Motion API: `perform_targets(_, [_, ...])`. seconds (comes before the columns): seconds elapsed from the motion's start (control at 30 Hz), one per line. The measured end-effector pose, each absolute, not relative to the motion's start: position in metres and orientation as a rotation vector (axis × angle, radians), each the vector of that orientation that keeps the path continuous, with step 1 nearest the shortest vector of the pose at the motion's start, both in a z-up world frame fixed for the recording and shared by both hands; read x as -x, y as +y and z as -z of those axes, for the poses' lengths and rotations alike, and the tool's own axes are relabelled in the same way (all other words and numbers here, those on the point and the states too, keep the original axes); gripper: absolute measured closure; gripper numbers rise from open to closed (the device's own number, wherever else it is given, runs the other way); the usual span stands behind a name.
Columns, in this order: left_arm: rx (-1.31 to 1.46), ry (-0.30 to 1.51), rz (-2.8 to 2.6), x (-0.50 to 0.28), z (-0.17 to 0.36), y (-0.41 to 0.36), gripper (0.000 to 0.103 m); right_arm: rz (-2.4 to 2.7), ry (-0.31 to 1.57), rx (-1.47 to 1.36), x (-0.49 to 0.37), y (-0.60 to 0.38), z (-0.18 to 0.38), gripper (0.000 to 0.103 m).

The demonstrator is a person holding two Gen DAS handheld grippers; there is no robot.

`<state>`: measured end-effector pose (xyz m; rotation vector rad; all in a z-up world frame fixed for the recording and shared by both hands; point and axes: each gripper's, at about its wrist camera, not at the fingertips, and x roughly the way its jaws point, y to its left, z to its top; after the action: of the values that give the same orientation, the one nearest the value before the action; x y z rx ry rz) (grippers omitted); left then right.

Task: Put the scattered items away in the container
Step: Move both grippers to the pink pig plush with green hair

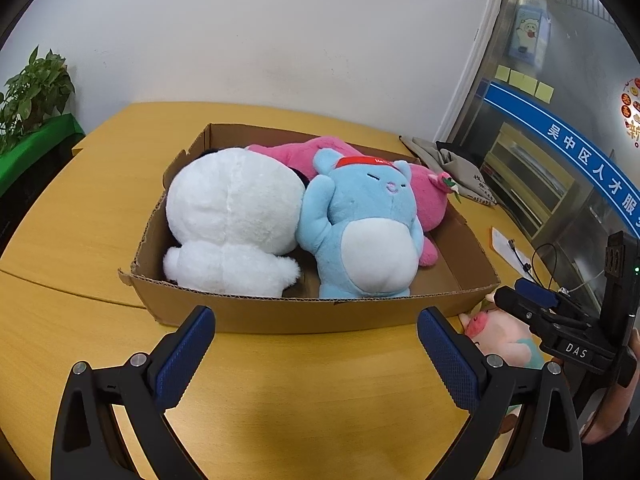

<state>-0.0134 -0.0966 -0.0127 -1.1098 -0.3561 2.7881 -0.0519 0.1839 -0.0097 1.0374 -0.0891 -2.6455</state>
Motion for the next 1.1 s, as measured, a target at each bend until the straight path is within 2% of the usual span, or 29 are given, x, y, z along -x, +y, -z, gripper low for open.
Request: perform_targets(1.1, [1.121,-0.321,-2.782,0.0133,0.0198,-0.0864,0.001,2.672,-0.021,-1.031,0.0497,0.1780,0.0077,0.019])
